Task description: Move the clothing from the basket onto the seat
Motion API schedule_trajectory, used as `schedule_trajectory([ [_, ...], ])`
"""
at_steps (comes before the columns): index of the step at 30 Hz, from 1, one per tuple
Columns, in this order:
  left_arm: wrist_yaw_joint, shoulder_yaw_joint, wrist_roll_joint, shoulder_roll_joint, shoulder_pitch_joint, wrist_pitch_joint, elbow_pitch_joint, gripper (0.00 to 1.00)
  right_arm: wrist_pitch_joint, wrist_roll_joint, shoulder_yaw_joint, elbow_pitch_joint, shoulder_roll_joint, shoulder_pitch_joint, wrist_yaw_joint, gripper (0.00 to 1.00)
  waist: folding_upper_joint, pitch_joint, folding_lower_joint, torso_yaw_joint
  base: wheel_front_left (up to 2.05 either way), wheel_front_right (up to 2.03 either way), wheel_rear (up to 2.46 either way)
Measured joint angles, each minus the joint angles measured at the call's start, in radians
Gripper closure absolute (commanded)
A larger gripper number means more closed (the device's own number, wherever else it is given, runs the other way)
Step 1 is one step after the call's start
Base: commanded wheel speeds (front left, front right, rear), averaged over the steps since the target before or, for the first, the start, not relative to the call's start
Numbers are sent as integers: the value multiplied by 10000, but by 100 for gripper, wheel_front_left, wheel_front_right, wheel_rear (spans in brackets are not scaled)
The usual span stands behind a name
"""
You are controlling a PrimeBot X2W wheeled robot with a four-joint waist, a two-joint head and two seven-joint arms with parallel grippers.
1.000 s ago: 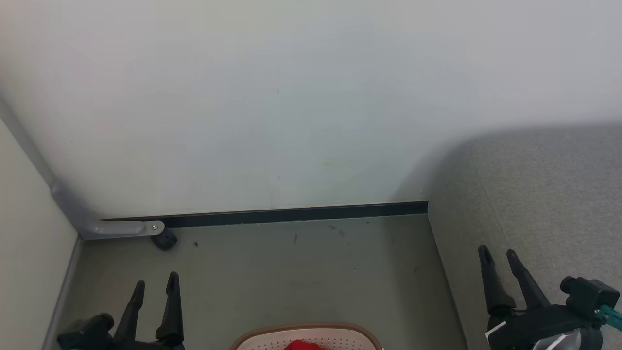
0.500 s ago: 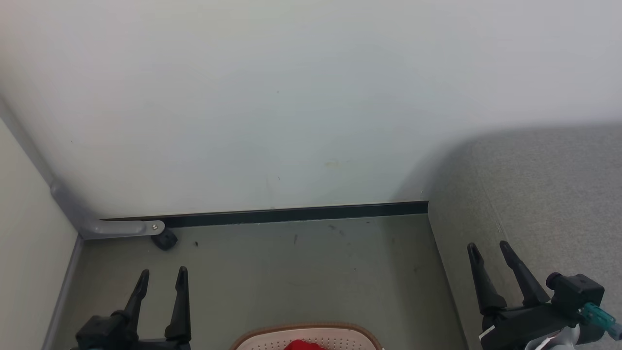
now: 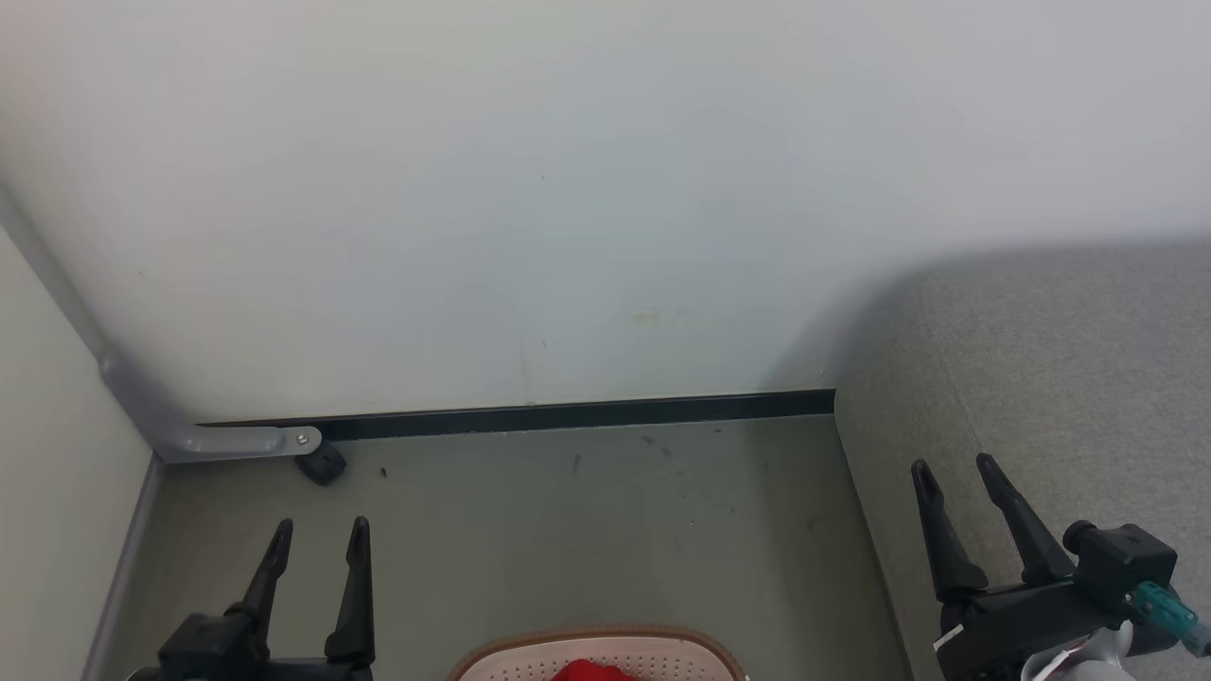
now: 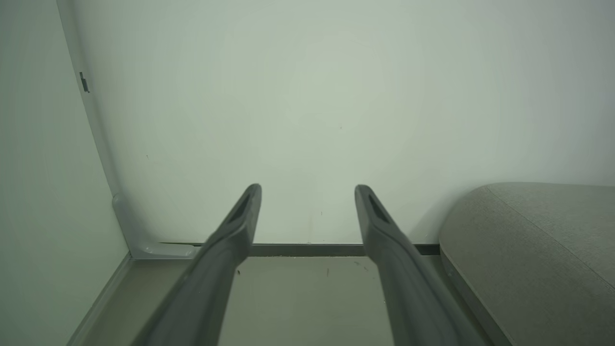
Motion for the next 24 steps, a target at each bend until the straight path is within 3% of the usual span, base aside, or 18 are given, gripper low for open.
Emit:
schedule_trajectory([
  [24,-545,-46,58,-201,-376,0,815,0,0,-286,-178,-334,430,-219,215,0,0,1088,0,-310,0,0,0],
])
